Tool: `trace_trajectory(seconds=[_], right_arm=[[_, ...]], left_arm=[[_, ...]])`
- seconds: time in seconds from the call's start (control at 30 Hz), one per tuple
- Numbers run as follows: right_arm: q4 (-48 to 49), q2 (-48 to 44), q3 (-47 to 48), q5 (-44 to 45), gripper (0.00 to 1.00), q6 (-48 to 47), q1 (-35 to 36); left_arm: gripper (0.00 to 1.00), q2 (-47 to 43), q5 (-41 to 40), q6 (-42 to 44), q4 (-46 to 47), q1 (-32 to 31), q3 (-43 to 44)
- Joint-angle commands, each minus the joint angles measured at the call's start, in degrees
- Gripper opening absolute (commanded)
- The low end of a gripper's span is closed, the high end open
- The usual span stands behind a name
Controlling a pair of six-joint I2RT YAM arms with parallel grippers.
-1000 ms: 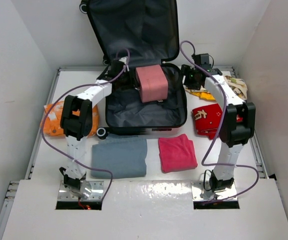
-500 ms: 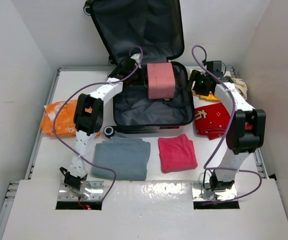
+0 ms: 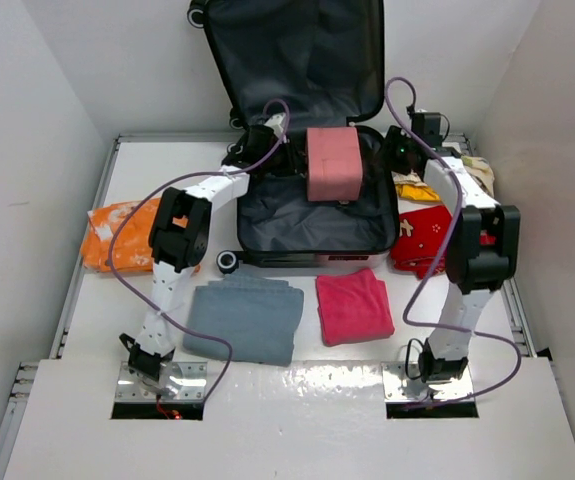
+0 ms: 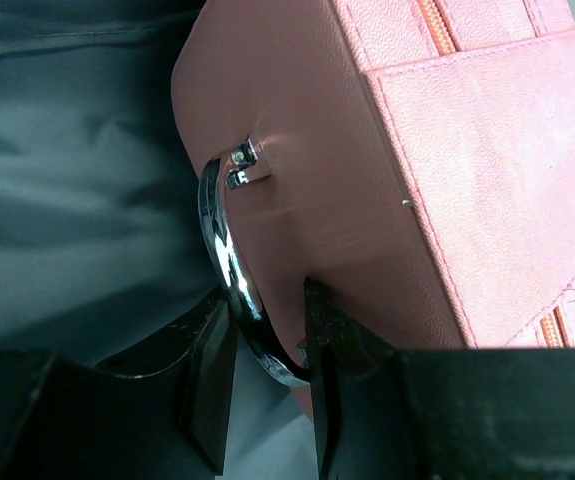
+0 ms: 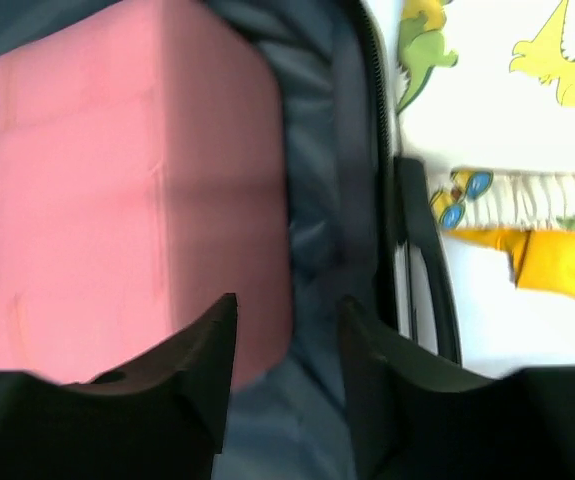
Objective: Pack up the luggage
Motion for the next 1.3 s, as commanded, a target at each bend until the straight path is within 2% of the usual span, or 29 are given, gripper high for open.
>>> trace_trajectory(seconds=[0.0, 0.03, 0.13, 0.27, 0.47, 0.83, 1.1, 1.27], right_arm=[[2.5, 4.2, 4.5, 3.5, 0.41, 3.1, 1.4], [2.7, 4.7, 4.8, 4.2, 0.36, 2.3, 2.3], [3.0, 7.4, 7.0, 5.2, 0.31, -0.5, 4.0], [2.8, 9.3, 9.5, 4.3, 0.31, -2.1, 6.8], [2.7, 10.5, 10.8, 1.4, 0.32, -2.8, 10.3], [2.2, 14.3, 14.4, 0.8, 0.32, -1.5, 15.8], [1.5, 15.6, 14.4, 0.5, 0.32, -0.6, 16.5], [1.2, 17.2, 17.2, -0.1, 0.32, -0.1, 17.4]], left_arm=[[0.35, 0.2, 6.6, 0.5, -2.3, -2.4, -2.1], [0.35, -0.3, 7.1, 0.5, -2.3, -2.4, -2.1], [0.37, -0.3, 7.7, 0.5, -1.8, -2.4, -2.1], [0.46, -1.1, 7.1, 1.2, -1.8, -2.4, -2.1], [0.46, -6.5, 3.2, 4.1, -3.4, -1.8, -2.8], [0.46, -17.1, -3.1, 10.1, -6.3, 0.4, -9.8], [0.48, -15.1, -3.1, 10.1, -9.0, 3.2, -3.9], [0.48, -15.7, -5.0, 11.4, -9.7, 3.8, -4.2]])
